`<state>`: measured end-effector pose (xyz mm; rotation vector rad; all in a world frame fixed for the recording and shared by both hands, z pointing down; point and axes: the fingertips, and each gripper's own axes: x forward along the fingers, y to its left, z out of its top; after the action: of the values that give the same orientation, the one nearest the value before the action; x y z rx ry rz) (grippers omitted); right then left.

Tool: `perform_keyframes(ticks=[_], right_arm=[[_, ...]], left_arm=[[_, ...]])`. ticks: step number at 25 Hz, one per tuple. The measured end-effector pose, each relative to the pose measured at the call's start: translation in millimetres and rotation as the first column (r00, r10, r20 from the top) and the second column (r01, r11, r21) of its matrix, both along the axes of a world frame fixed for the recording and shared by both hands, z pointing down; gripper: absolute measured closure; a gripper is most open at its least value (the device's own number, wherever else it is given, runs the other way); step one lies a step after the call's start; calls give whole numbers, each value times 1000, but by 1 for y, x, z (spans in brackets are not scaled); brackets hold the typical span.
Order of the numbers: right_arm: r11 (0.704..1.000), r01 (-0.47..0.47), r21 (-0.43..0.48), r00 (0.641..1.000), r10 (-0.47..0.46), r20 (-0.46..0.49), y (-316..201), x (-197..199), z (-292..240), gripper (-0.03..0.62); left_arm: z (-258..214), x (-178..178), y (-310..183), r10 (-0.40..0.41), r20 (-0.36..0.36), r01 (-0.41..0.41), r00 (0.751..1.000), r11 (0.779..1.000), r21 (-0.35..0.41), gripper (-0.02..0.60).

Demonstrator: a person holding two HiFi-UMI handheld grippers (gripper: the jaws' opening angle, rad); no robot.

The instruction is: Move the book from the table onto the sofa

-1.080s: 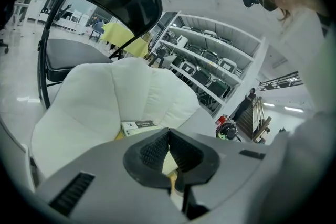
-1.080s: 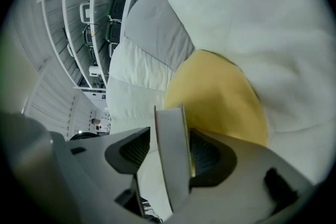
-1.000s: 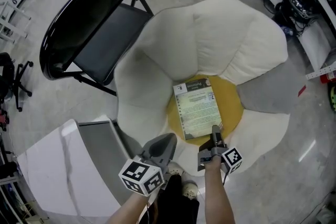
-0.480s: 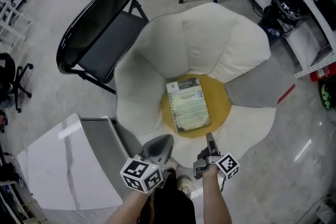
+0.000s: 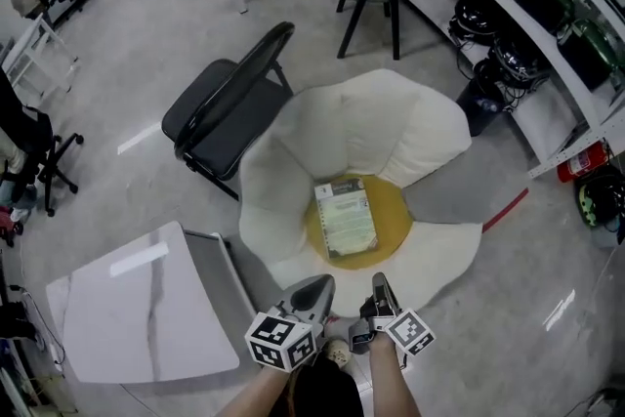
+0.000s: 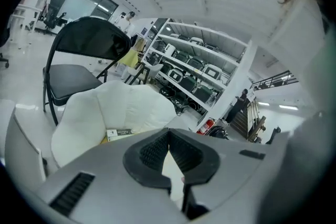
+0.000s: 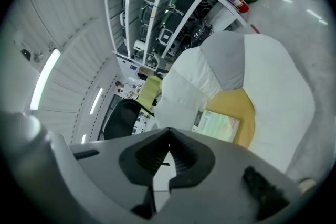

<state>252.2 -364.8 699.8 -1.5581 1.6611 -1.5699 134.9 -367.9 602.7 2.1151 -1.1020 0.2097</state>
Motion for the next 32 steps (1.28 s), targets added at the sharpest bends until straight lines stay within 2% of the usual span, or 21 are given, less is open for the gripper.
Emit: perform_keyframes(ticks=[4,10,18,24,29,32], right_arm=[[995,69,75,998,-68,-5,3,-19,-69,582],[968,198,151,980,-191,-62,21,-46,-154,582],[941,240,238,962,-198,-185,40,-48,-261,583],[922,302,244,914,-208,-347,53,-50,-309,583],[896,341,285,894,-215,-394,62,-58,-343,583],[890,330,316,888,-179,-424,60,-60,-360,583]], left_arm=[[-48,-1,14,-1,-5,1,1000,1000,22,572],[-103,-5,41,35,-6,-35,999,999,36,572],[-183,-13,48,62,-27,-59,998,993,103,572],[-233,-15,47,116,-32,-108,993,977,184,572],[-256,-11,50,156,-45,-142,987,964,223,572],[-267,-13,49,175,-33,-161,984,953,257,572]])
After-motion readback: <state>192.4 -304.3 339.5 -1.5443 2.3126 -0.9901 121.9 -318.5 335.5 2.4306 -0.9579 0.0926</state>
